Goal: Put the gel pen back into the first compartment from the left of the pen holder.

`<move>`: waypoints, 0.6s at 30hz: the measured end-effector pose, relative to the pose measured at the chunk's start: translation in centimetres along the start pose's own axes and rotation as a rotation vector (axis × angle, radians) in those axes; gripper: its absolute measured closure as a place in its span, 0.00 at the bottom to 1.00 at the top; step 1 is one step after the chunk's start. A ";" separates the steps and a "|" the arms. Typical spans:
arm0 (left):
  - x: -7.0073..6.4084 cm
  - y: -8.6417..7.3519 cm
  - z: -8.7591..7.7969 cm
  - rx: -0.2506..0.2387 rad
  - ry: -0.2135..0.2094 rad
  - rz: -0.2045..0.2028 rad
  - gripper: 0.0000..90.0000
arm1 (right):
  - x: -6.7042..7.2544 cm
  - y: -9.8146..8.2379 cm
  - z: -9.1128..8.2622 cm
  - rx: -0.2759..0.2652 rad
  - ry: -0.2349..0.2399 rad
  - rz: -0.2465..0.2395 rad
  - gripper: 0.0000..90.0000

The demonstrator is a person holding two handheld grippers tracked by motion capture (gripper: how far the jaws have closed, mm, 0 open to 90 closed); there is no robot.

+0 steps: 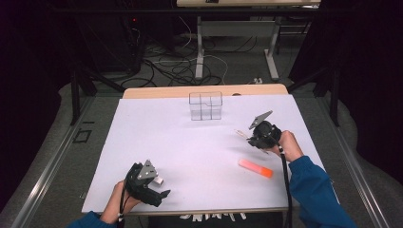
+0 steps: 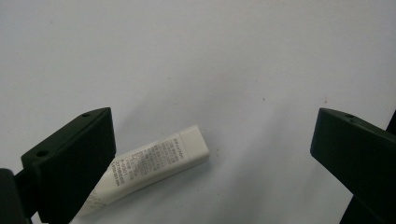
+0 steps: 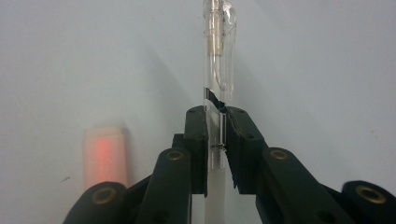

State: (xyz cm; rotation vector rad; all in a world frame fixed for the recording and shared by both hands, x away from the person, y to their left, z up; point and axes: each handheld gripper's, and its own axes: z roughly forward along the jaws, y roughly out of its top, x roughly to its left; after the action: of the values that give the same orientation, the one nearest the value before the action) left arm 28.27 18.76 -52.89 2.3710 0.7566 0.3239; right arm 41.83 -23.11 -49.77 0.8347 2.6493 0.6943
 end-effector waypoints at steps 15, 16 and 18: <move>0.0 -0.1 0.0 -0.003 -0.001 -0.004 0.00 | 0.5 0.3 -0.2 -0.129 -0.005 0.104 0.88; 0.0 0.0 0.0 -0.003 -0.001 -0.004 0.00 | 0.5 0.3 -0.2 -0.139 -0.002 0.108 0.88; 0.0 -0.1 0.0 -0.003 0.001 -0.002 0.00 | 0.6 0.4 -0.1 -0.158 -0.014 0.113 0.88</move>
State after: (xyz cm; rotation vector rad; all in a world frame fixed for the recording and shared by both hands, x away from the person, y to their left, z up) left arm 28.29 18.82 -52.94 2.3671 0.7590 0.3254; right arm 41.50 -22.54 -49.57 0.9460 2.5113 0.9089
